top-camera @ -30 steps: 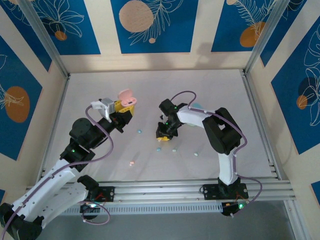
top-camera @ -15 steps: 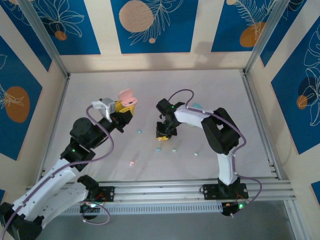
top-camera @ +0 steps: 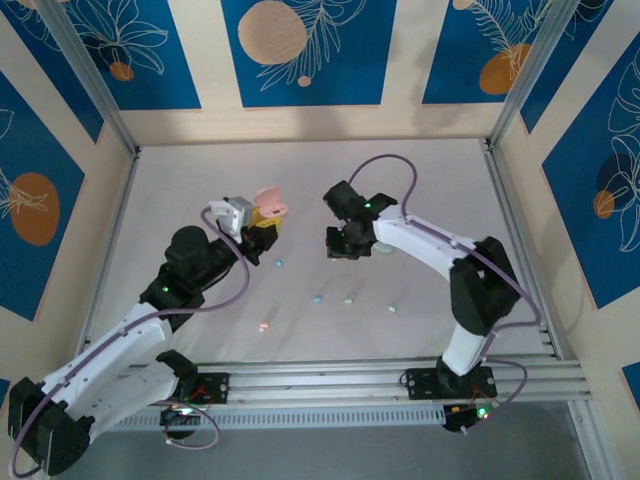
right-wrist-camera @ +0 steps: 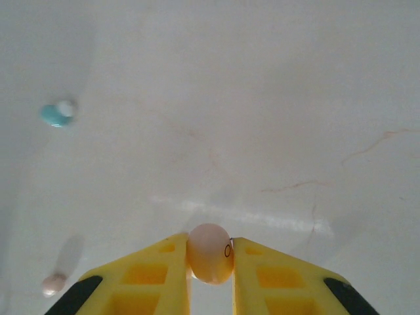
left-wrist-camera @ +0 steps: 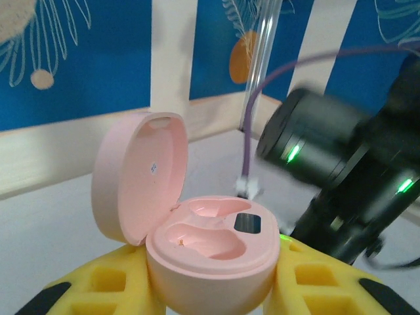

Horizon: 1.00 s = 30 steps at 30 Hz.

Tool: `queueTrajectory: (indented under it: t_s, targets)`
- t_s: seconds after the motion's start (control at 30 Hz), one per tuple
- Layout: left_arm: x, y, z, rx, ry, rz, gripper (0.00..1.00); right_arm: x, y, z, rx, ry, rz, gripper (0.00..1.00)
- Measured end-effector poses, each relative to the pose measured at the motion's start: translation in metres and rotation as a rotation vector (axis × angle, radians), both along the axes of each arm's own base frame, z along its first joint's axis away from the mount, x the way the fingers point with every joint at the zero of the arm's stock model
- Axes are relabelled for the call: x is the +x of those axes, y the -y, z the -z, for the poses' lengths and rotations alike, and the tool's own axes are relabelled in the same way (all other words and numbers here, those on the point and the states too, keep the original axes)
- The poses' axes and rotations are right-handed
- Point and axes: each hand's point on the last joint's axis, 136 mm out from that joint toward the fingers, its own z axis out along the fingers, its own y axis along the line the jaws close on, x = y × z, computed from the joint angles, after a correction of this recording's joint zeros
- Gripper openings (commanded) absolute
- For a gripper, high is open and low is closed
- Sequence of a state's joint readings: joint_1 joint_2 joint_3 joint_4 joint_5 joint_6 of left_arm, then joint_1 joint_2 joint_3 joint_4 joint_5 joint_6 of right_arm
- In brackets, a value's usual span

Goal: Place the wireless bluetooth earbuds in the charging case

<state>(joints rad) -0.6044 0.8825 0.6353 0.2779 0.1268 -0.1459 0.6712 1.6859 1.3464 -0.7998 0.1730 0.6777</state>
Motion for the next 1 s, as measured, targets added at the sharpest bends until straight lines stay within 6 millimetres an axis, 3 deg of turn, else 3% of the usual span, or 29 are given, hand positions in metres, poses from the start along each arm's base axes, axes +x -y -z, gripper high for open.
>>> queueTrajectory:
  t_s: [0.23, 0.37, 0.6, 1.0]
  targets:
    - [0.003, 0.022, 0.059, 0.081, -0.002, 0.104, 0.26, -0.006, 0.005, -0.082, 0.121, 0.162, -0.027, 0.21]
    - [0.003, 0.036, 0.063, 0.088, 0.048, 0.174, 0.25, -0.012, 0.002, -0.116, 0.190, 0.220, -0.066, 0.21]
    - [-0.001, 0.049, 0.050, 0.059, 0.151, 0.245, 0.24, -0.022, -0.011, -0.143, 0.263, 0.256, -0.145, 0.21]
    - [-0.009, 0.059, 0.047, 0.055, 0.190, 0.298, 0.24, -0.030, -0.036, -0.161, 0.320, 0.289, -0.244, 0.21]
